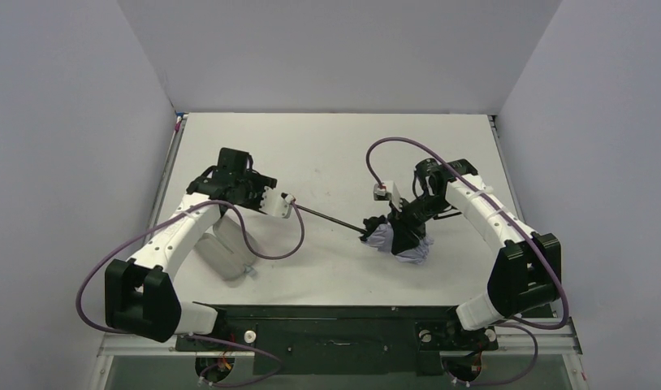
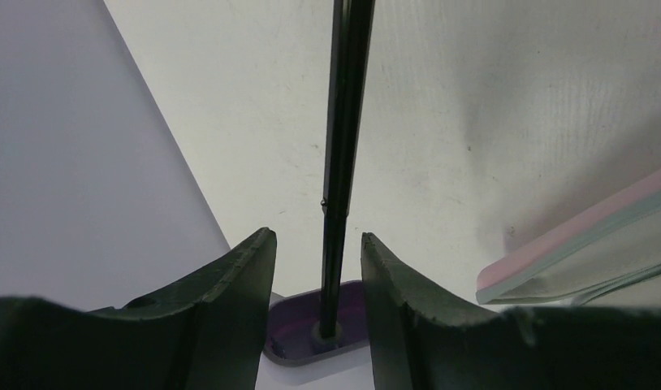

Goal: Open the umbrella

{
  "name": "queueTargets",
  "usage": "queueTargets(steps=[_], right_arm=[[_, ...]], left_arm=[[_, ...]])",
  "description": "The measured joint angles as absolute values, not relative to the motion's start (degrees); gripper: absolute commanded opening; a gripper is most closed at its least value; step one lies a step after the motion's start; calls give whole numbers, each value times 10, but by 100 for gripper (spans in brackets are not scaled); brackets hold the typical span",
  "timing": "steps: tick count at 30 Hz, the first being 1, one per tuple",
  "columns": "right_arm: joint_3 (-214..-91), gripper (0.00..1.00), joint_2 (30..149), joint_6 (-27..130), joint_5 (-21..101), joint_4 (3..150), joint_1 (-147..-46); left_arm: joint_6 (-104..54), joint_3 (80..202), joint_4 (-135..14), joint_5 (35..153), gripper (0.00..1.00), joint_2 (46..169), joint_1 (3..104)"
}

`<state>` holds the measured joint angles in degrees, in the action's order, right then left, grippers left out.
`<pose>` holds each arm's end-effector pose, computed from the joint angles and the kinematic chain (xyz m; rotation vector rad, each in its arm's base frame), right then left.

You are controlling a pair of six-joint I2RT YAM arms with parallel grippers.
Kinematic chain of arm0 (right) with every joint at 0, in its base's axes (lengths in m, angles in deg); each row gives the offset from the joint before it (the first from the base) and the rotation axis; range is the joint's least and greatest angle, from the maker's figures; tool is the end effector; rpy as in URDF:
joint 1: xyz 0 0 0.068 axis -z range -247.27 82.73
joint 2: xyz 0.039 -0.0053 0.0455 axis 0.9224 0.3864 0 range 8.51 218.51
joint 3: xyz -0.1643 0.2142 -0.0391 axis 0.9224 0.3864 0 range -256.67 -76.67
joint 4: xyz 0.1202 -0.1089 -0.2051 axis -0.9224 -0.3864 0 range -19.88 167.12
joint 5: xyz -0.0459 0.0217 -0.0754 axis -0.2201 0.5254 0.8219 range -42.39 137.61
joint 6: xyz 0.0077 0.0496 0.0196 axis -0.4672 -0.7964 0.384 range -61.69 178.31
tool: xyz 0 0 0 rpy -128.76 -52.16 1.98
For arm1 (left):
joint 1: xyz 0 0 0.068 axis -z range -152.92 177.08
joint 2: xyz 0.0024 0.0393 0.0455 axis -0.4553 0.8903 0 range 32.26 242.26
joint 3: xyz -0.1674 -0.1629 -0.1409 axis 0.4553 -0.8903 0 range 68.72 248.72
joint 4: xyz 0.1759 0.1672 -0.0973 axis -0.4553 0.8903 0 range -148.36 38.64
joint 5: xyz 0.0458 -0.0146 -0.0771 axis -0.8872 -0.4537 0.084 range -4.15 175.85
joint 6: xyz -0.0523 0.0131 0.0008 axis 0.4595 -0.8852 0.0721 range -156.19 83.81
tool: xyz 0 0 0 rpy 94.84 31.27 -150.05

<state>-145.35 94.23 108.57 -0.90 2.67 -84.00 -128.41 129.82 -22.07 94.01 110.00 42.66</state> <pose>0.2313 0.0973 0.2648 -1.4678 2.2466 1.1680 0.2700 -0.0805 0.2717 2.0734 1.4375 0.3832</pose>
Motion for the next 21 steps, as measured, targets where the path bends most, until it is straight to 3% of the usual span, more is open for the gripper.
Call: queueTargets(steps=[8,14,21], right_arm=[[-1454,0,942,1091,-20,26,-831],[-1471,0,946,1077,-23,14,-831],[-1511,0,959,1054,-32,-10,-822]], left_arm=[[-1295,1298,-222,978,41,1114,410],[-1296,1307,-218,983,50,1119,408],[-1283,1353,-201,980,75,1119,422]])
